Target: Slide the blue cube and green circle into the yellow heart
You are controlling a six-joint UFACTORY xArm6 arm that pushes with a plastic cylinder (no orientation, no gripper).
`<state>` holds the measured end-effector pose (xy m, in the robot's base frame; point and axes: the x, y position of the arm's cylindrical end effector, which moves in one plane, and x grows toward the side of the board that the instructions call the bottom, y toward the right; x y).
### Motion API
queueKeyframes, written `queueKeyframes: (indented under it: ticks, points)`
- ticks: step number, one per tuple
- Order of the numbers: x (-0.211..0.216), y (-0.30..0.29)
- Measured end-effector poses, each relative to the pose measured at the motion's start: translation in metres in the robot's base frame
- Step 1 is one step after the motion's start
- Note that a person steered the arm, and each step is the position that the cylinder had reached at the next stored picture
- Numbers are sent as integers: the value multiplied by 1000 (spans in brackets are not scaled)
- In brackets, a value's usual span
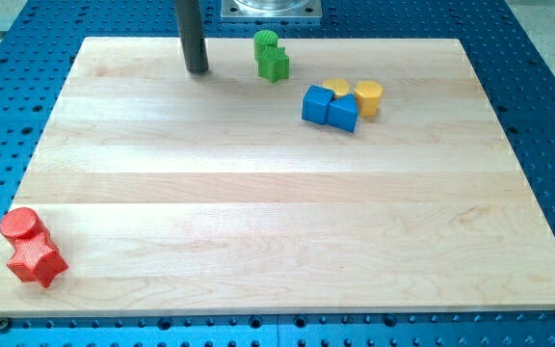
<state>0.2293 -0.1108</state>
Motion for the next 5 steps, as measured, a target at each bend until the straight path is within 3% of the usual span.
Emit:
queueKeyframes:
  ticks: [1,2,5]
  points:
    - [-36,9]
    - [-36,59]
    - [14,174]
